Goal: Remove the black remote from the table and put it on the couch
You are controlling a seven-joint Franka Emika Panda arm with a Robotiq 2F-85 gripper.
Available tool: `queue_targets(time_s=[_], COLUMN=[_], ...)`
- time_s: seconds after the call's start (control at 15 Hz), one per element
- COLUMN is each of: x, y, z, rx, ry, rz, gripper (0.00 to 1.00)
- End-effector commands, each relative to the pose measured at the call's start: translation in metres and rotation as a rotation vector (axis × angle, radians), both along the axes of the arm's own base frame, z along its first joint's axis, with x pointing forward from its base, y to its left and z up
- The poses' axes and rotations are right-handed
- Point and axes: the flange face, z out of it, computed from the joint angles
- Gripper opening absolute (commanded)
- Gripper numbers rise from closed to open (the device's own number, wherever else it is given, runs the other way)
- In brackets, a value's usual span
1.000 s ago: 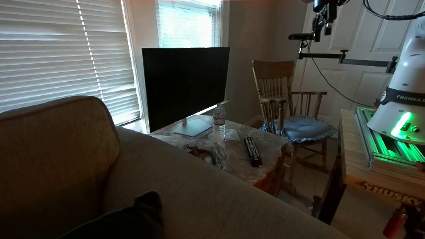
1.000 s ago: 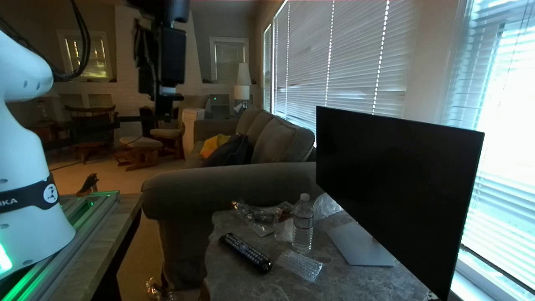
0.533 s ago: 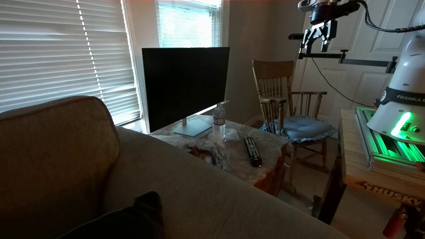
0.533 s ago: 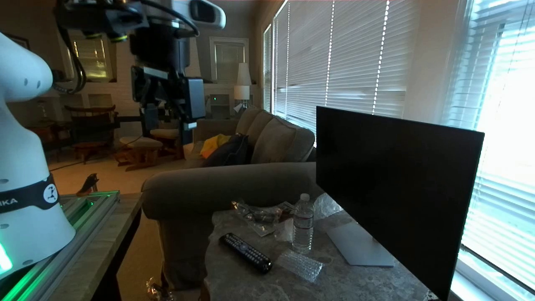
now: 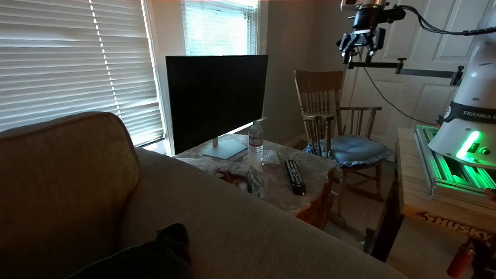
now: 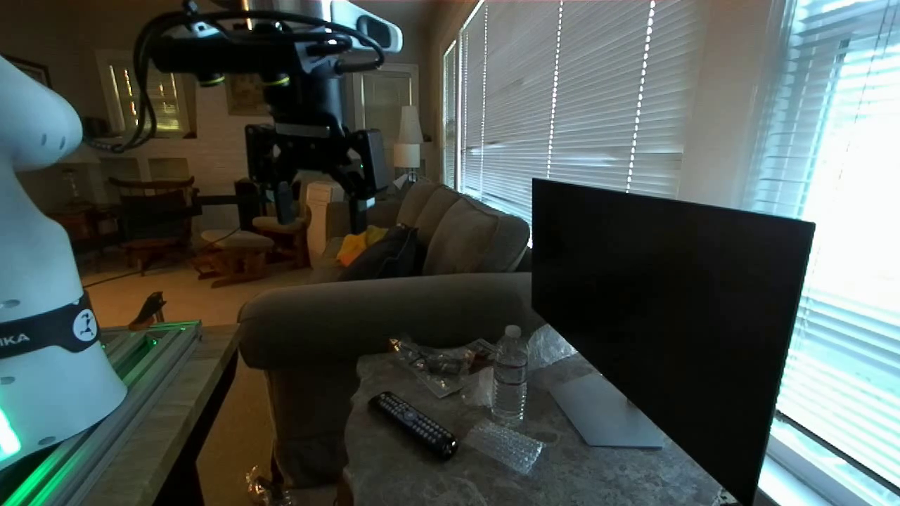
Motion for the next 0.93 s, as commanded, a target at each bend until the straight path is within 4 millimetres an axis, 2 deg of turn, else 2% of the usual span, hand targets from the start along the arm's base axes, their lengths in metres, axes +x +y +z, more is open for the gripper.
queue_targets(time_s=[0.0,0.13,0.4,0.53,0.87], x=[0.0,0.0,0.021,0.034,0.055], y=[0.0,0.0,0.017,0.032,0.066], z=[0.001,0.001,-0.002,-0.007,-0.035], rx=[0.0,0.0,0.016,0.005,-0.037], ry=[0.0,0.0,-0.095,-0.151,-0.191], rz=[0.003,0.006,0.076,0.172,0.456], gripper=[1.0,1.0,1.0,1.0,1.0])
